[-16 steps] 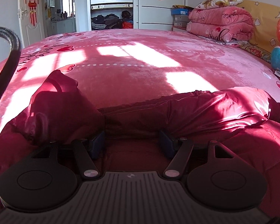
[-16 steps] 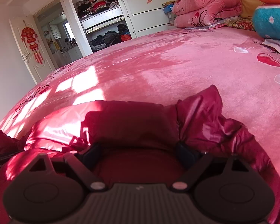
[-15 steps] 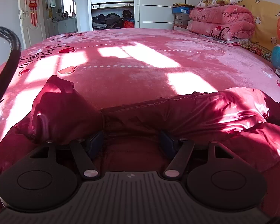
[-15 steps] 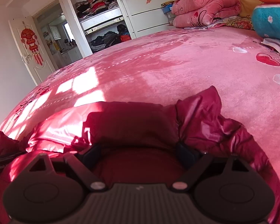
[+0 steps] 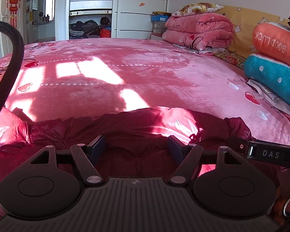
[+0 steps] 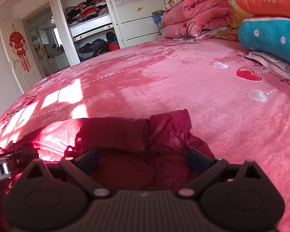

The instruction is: Fold large clothes

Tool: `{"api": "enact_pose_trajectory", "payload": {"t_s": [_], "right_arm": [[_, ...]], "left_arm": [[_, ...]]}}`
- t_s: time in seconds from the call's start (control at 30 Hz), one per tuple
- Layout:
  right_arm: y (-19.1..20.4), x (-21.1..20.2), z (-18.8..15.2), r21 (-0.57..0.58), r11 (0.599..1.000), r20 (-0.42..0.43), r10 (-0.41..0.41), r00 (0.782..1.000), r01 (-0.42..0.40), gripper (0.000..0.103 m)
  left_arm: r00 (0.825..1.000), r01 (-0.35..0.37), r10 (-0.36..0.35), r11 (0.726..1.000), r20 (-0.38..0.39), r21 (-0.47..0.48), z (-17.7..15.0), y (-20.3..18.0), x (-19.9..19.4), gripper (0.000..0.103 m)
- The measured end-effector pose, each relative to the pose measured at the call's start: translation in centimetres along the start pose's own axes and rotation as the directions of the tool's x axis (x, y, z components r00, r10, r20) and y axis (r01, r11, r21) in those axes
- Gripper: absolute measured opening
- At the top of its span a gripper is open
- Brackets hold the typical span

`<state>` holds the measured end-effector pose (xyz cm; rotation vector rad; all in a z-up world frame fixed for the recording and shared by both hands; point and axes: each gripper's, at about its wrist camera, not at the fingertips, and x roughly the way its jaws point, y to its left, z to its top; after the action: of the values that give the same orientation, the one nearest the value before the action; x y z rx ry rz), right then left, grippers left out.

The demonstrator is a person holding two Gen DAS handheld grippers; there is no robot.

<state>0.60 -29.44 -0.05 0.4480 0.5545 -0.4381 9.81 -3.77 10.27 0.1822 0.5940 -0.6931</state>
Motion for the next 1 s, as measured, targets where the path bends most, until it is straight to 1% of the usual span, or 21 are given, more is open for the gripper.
{"api": "enact_pose_trajectory", "payload": {"t_s": [0.07,0.2,0.4,0.53,0.77,1.0], "right_arm": [[-0.2,0.3,-0.1,0.005,1.000,-0.007,-0.006,1.000,0.006,0.099],[-0.2,0.9,-0.6,-0.003,1.000,-0.016,-0.011,1.000,0.011,0.099],[-0.3,2.0,-1.0,-0.010,1.000,-0.030,-0.008,1.000,0.008,0.101],[0.1,2.7,-1.3,-0.027,0.999,-0.037,-0.023,0.999,0.022,0.102],[0.3,3.2,-1.7,-0.041,0.999,-0.051,-0.035,0.998,0.033,0.103],[0.4,3.1,-1.8,-0.047,0.998,-0.052,-0.040,0.998,0.038,0.103]], "left_arm": [[0.999,-0.031,0.031,0.999,-0.005,0.013,-0.3,-0.4,0.8,0.090],[0.998,-0.069,0.069,0.998,-0.006,-0.001,-1.3,-0.1,2.3,0.103],[0.997,-0.072,0.072,0.997,0.016,-0.011,-2.4,0.3,3.4,0.103],[0.998,-0.064,0.064,0.998,0.023,-0.017,-3.1,0.4,3.8,0.103],[0.998,-0.060,0.060,0.998,0.024,-0.012,-3.3,0.3,4.3,0.103],[0.997,-0.075,0.075,0.997,0.023,0.004,-3.6,-0.5,4.5,0.103]]}}
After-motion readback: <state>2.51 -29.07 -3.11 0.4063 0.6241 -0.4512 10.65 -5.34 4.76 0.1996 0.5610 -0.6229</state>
